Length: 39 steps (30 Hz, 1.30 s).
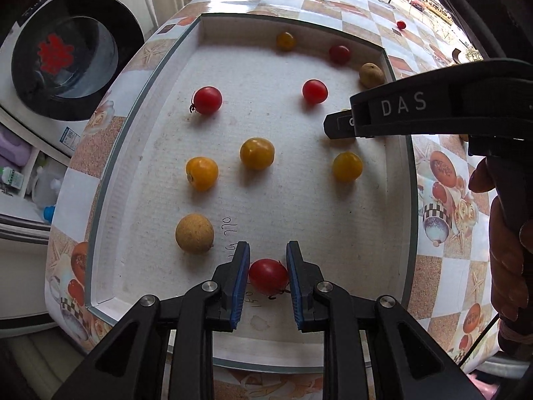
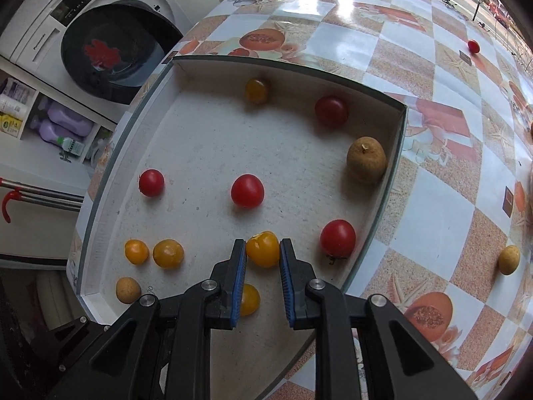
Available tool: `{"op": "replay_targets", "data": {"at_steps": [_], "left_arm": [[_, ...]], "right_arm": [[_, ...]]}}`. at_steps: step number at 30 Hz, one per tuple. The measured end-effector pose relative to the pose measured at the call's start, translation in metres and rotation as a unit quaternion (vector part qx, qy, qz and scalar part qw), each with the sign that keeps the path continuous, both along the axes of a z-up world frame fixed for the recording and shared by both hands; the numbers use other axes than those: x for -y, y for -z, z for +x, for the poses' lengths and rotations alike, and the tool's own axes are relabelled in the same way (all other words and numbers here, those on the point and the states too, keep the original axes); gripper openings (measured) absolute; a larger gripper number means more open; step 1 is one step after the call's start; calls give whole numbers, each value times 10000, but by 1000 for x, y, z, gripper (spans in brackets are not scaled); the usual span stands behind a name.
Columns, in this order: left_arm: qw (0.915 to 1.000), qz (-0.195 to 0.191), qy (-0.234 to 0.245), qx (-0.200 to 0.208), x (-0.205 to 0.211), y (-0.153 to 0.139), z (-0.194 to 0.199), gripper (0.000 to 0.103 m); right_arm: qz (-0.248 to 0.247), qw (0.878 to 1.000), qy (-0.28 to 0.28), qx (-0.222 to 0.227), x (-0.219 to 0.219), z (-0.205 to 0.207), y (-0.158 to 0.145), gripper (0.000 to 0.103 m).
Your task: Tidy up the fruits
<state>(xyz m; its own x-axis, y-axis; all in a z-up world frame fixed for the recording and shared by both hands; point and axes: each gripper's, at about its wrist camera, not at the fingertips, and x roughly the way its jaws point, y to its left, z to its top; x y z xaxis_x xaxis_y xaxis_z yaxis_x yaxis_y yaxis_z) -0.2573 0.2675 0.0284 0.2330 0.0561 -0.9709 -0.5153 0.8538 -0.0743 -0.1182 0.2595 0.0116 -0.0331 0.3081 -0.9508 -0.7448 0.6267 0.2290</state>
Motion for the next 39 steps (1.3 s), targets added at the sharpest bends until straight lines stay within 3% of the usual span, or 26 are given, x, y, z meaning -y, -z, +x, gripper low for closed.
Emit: {"op": "replay_targets", "data": {"at_steps": [3, 9, 11, 13, 15, 17, 18, 29, 32, 39], "left_arm": [[9999, 140, -38, -11, 2, -3, 0, 73], [9997, 170, -124, -79, 2, -6, -1, 76], [9997, 177, -163, -102, 1, -6, -2, 76], [9995, 201, -202, -112, 0, -7, -4, 76], [9993, 281, -201, -154, 0, -9, -5, 76], [9989, 356, -183, -234, -1, -9, -6, 88], [9987, 390, -188, -253, 0, -11, -6, 102], [9974, 606, -340, -194, -9, -38, -15, 102], [9971, 621, -406, -182, -14, -43, -18, 102], [9975, 512, -439, -189, -16, -56, -24, 102]], "right_arm": [[-39, 9999, -92, 94, -2, -4, -1, 22], [-37, 10000, -68, 28, -2, -3, -2, 24], [-37, 10000, -64, 15, -1, -3, -3, 34], [48, 10000, -60, 1, 3, -3, -8, 51], [132, 9999, -67, -30, 5, -5, -14, 59], [166, 9998, -38, -34, 8, -8, -23, 72], [193, 9998, -1, -41, 10, -9, -27, 80], [-182, 9982, 531, 218, 56, -25, -61, 89], [-278, 9974, 587, 314, 66, -32, -66, 103], [-454, 9957, 736, 325, 82, -46, -74, 103]]}}
